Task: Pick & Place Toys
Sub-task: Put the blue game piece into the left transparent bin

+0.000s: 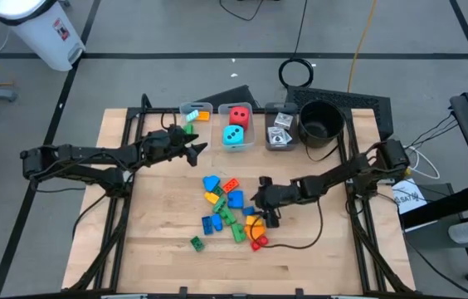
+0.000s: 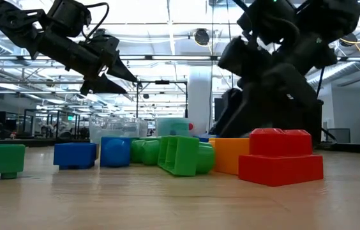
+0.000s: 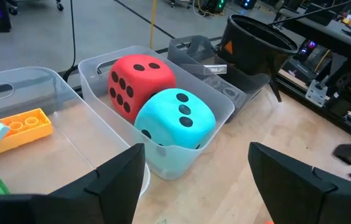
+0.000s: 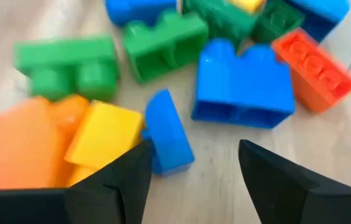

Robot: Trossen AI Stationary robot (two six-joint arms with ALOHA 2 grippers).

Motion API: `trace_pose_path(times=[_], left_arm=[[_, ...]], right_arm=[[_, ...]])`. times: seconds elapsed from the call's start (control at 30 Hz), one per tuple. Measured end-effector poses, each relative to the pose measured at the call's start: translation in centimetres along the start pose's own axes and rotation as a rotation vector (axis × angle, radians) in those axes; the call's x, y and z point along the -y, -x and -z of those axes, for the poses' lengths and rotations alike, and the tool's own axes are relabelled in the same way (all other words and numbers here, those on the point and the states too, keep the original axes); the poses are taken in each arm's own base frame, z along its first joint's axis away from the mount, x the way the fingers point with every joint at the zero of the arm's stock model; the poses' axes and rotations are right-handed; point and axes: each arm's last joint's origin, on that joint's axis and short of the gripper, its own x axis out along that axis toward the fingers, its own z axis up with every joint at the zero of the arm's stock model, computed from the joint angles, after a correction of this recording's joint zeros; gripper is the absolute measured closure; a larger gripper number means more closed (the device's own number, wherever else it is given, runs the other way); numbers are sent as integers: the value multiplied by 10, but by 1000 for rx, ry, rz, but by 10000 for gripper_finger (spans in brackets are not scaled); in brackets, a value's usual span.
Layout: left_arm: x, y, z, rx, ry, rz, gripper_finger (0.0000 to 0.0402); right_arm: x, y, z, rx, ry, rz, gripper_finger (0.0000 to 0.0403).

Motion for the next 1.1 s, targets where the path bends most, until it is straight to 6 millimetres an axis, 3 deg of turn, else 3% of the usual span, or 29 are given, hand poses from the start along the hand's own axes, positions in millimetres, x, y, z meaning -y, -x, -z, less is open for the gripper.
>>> trace_pose_path(times=[0.3,0.7,0.87,1.1], left_arm=[[1,0,0,2,5,0,117],[0,0,0,3,0,-5,117],[0,0,0,4,2,-5,117],[1,0,0,3,14,-4,117]], right_arm=[[1,-19,8,18,7,-94,188],[2,-19,4,70,88,-107,207],[3,-19,4,67,89,-106,235],[3,-19,6,46,129,-107,303]])
